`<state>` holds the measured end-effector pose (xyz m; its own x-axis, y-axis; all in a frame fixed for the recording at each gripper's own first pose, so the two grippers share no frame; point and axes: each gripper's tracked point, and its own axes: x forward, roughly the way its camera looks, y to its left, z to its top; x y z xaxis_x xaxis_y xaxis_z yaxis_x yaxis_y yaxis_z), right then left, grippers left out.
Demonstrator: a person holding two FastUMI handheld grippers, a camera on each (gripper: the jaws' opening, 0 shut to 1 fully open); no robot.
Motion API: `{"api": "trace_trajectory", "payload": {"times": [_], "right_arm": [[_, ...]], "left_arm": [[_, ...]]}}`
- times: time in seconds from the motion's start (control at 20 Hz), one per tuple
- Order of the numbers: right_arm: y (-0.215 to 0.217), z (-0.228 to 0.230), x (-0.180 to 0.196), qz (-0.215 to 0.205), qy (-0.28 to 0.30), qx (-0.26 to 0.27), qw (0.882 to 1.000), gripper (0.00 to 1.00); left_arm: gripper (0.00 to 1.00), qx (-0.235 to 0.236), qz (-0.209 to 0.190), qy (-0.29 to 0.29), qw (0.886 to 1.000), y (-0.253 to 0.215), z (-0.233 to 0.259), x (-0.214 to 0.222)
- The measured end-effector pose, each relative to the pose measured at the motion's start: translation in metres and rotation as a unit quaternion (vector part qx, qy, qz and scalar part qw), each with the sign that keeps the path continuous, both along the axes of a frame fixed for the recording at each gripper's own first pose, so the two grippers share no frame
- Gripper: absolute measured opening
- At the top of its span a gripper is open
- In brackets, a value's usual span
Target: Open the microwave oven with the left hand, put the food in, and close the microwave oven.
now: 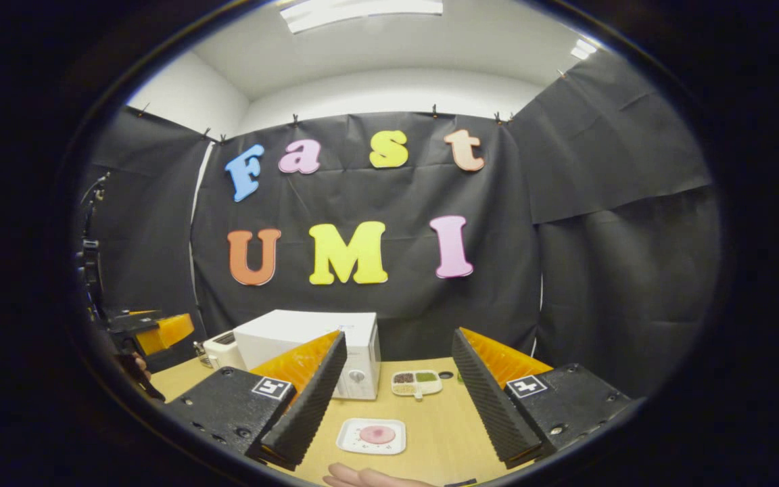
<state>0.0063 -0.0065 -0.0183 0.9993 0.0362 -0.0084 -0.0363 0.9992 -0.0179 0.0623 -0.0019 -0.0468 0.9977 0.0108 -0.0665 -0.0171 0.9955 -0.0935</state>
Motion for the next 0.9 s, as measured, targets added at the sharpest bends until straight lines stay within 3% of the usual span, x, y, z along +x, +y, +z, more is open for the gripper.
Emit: {"api": "trace_trajectory", "payload": {"times": [0.05, 0.1, 0.35, 0.4, 0.45, 0.7, 0.75, 0.8, 0.85, 0.9], "right_arm": [[-0.003, -0.002, 0.0, 0.0, 0.003, 0.001, 1.0, 0.91], [-0.006, -0.002, 0.0, 0.0, 0.002, 0.001, 1.0, 1.0], [-0.032, -0.001, 0.0, -0.012, -0.023, 0.002, 1.0, 1.0], [-0.038, -0.005, 0.002, -0.014, -0.026, 0.005, 1.0, 0.91], [-0.045, -0.01, 0.003, -0.017, -0.025, 0.008, 1.0, 0.91], [-0.071, -0.026, 0.01, -0.025, -0.025, 0.01, 0.999, 0.91], [-0.078, -0.026, 0.011, -0.028, -0.026, 0.009, 0.999, 1.0], [-0.085, -0.028, 0.013, -0.033, -0.028, 0.008, 0.999, 0.91], [-0.093, -0.029, 0.015, -0.038, -0.031, 0.007, 0.999, 1.0], [-0.101, -0.031, 0.017, -0.045, -0.034, 0.005, 0.998, 0.91]], "left_arm": [[0.95, 0.0, 0.002, -0.007, 1.0, -0.001, -0.003, 0.009], [0.95, -0.001, 0.008, -0.013, 1.0, 0.0, -0.006, 0.019], [0.95, -0.007, -0.005, -0.004, 1.0, -0.027, -0.052, 0.079], [0.95, -0.002, -0.003, -0.001, 1.0, -0.029, -0.064, 0.092], [0.95, 0.002, -0.003, 0.004, 1.0, -0.033, -0.079, 0.106], [0.95, -0.016, -0.015, 0.068, 0.997, -0.063, -0.163, 0.164], [0.95, -0.012, -0.013, 0.078, 0.997, -0.065, -0.178, 0.176], [0.95, -0.009, -0.011, 0.089, 0.996, -0.068, -0.195, 0.187], [0.95, -0.011, -0.012, 0.101, 0.995, -0.073, -0.21, 0.195], [0.95, -0.018, -0.016, 0.111, 0.994, -0.08, -0.222, 0.203]]}}
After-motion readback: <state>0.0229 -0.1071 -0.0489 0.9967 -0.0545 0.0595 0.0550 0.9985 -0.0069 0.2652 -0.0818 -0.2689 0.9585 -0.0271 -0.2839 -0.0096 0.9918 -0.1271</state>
